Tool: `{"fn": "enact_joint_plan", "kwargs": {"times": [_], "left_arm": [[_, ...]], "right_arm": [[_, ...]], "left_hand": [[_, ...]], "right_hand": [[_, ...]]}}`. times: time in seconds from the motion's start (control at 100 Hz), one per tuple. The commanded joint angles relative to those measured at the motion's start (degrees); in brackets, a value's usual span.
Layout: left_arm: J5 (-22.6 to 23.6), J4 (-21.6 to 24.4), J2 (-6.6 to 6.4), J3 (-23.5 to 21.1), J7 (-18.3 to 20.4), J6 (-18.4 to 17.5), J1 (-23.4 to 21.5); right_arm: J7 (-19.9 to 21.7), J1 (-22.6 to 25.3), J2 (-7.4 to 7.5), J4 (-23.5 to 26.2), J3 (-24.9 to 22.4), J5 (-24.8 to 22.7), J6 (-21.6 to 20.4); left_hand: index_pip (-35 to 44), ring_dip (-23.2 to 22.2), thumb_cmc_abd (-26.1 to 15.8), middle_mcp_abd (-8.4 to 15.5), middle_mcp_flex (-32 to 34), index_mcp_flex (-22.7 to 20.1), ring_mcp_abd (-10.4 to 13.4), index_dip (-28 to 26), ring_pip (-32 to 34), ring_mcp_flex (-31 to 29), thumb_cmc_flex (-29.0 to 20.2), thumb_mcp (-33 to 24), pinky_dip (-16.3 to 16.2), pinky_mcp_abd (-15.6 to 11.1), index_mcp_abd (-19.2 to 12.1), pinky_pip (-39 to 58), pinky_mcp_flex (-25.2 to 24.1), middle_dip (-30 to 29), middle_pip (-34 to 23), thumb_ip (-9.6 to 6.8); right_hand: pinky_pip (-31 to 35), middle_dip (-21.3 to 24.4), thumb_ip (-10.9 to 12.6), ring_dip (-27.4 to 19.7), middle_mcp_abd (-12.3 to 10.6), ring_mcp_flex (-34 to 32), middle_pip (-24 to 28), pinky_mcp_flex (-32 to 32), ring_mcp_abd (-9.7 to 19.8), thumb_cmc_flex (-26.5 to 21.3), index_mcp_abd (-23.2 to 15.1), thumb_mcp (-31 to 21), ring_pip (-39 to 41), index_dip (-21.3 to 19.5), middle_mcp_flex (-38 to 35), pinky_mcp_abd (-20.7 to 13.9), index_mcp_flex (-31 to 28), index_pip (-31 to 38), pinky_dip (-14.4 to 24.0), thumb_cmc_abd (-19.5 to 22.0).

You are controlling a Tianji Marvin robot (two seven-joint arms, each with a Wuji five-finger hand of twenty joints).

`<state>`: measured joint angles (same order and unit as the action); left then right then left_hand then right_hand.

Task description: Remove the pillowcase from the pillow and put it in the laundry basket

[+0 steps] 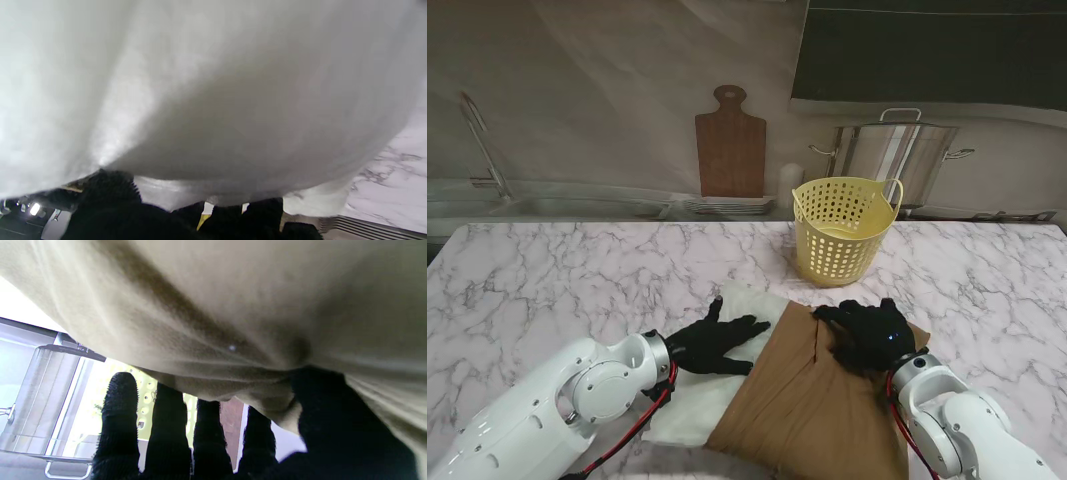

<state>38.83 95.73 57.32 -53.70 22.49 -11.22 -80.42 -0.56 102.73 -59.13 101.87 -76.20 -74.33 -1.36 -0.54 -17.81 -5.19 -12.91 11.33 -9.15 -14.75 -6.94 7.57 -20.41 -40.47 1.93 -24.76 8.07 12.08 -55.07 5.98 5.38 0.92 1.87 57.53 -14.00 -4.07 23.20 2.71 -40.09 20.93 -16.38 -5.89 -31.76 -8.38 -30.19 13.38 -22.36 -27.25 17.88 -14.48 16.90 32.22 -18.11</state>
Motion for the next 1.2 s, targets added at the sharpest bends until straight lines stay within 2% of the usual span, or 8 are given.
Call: {"fn": "enact_joint_plan", "kwargs": {"times": [0.0, 0.15, 0.43, 0.59, 0.74, 0.86, 0.96, 1.19], "left_arm": [[-0.12, -0.89, -0.14, 2.48, 3.58, -0.22, 1.54], [-0.31, -4.85, -0.84, 8.39, 6.73, 1.71, 6.17], [-2.84, -9.34, -1.01, 14.98, 8.17, 5.51, 11.24], [-7.08, -12.86, -0.79, 20.7, 9.56, 9.17, 16.62], [-10.47, -15.55, -0.56, 25.26, 10.84, 12.34, 20.83], [-11.35, -17.03, -0.46, 27.33, 11.15, 13.33, 22.64], [-11.73, -17.8, -0.54, 28.19, 11.56, 13.62, 23.44], [-11.47, -18.04, -0.87, 28.65, 12.38, 14.29, 23.92]], "right_arm": [[-1.39, 1.59, -0.31, 0.86, -0.65, -0.42, -0.21], [-6.23, 5.78, -0.77, 4.48, -3.55, -0.83, -1.41], [-15.82, 9.6, -1.32, 8.68, -3.89, 0.15, -8.05], [-11.01, 8.0, -0.78, 8.87, -1.3, 2.05, -14.13], [0.41, 6.13, 0.11, 8.76, -0.15, 3.72, -17.54], [7.49, 5.54, 0.65, 8.19, -0.48, 5.46, -18.33], [8.83, 5.89, 0.79, 7.16, -1.18, 5.44, -17.76], [5.55, 8.83, 0.2, 6.14, -4.48, 6.39, -15.72]], "left_hand": [[-1.06, -0.74, -0.32, 1.45, -0.52, 1.42, 1.97, 0.97, 0.7, -0.5, -0.23, 0.64, -0.73, 0.43, -1.09, 85.96, -0.57, 0.49, 0.08, 0.15], [-0.88, -0.67, 0.68, 1.48, -0.88, 1.4, 2.21, 0.69, 0.57, -0.29, -0.87, 0.42, -0.58, 0.16, -0.83, 85.6, -0.61, 0.48, 0.06, -0.03], [-0.61, -0.68, 0.03, 1.22, -0.14, 1.38, 2.36, -0.11, 0.66, -0.4, -1.46, 0.37, -0.61, -0.03, -0.32, 85.39, -0.4, 0.55, -0.11, -0.06], [-0.47, -0.68, -0.81, 1.26, 0.35, 1.42, 2.44, -0.75, 0.66, -0.48, -1.9, 0.39, -0.69, -0.16, -0.32, 85.37, -0.33, 0.63, -0.14, 0.0], [-0.56, -0.66, -0.99, 1.24, 0.1, 1.46, 2.42, -1.05, 0.53, -0.13, -2.16, 0.46, -0.74, -0.38, -0.27, 85.23, -0.53, 0.67, -0.1, 0.02], [-0.61, -0.69, -0.77, 1.21, 0.01, 1.46, 2.42, -1.2, 0.56, -0.14, -2.29, 0.52, -0.83, -0.47, -0.28, 85.24, -0.48, 0.69, -0.08, 0.01], [-0.66, -0.71, -0.55, 1.23, 0.0, 1.46, 2.48, -1.29, 0.57, -0.13, -2.36, 0.51, -0.91, -0.59, -0.35, 85.21, -0.42, 0.72, -0.1, -0.03], [-0.77, -0.71, -0.35, 1.15, -0.22, 1.48, 2.46, -1.37, 0.54, 0.0, -2.34, 0.53, -1.05, -0.71, -0.28, 85.06, -0.42, 0.72, -0.06, -0.05]], "right_hand": [[-2.05, 0.05, 1.34, -1.62, 2.28, 3.06, -0.31, 2.87, -0.88, 3.22, 3.35, 4.51, -1.91, -0.13, 2.69, 1.99, -2.14, 0.1, -0.34, 4.51], [-7.22, -0.14, 1.88, -5.06, 3.51, 7.41, -0.53, 6.55, -3.27, 3.52, 3.4, 7.99, -5.34, -2.7, 3.49, 3.69, -9.16, 2.8, -3.5, 5.31], [-10.46, -0.43, 1.98, -6.53, -0.23, 8.07, -0.56, 8.77, -2.2, 4.26, -1.47, 9.54, -5.95, -5.07, 0.85, 4.3, -15.68, 6.5, -5.87, 5.81], [-16.54, 2.11, 1.43, -8.79, -3.23, 10.53, -5.66, 11.96, -2.37, 9.37, -4.44, 7.86, -8.07, -0.75, 1.03, 5.47, -5.81, -1.92, -11.18, 3.9], [-23.4, 5.64, 0.45, -11.3, -3.98, 14.67, -10.8, 15.6, -2.53, 14.78, -4.56, 3.12, -10.23, 2.62, 4.66, 6.21, -0.08, -7.05, -17.16, -0.59], [-26.55, 6.05, -0.43, -12.13, -3.85, 18.63, -11.44, 17.8, -0.72, 17.04, -8.65, 1.78, -11.36, -5.91, 4.54, 5.85, -23.07, 11.57, -20.16, -0.63], [-27.7, 3.52, -0.6, -11.95, -5.37, 17.16, -7.97, 17.65, 0.09, 16.29, -10.3, 1.63, -10.62, -11.15, -0.26, 5.96, -33.49, 20.56, -21.46, -1.95], [-27.64, -11.64, -0.49, -1.43, -9.4, -5.09, 7.22, 14.65, 4.41, 12.51, -7.24, 0.8, 1.38, -20.98, -29.36, 7.93, -58.56, 40.01, -24.66, -6.22]]}}
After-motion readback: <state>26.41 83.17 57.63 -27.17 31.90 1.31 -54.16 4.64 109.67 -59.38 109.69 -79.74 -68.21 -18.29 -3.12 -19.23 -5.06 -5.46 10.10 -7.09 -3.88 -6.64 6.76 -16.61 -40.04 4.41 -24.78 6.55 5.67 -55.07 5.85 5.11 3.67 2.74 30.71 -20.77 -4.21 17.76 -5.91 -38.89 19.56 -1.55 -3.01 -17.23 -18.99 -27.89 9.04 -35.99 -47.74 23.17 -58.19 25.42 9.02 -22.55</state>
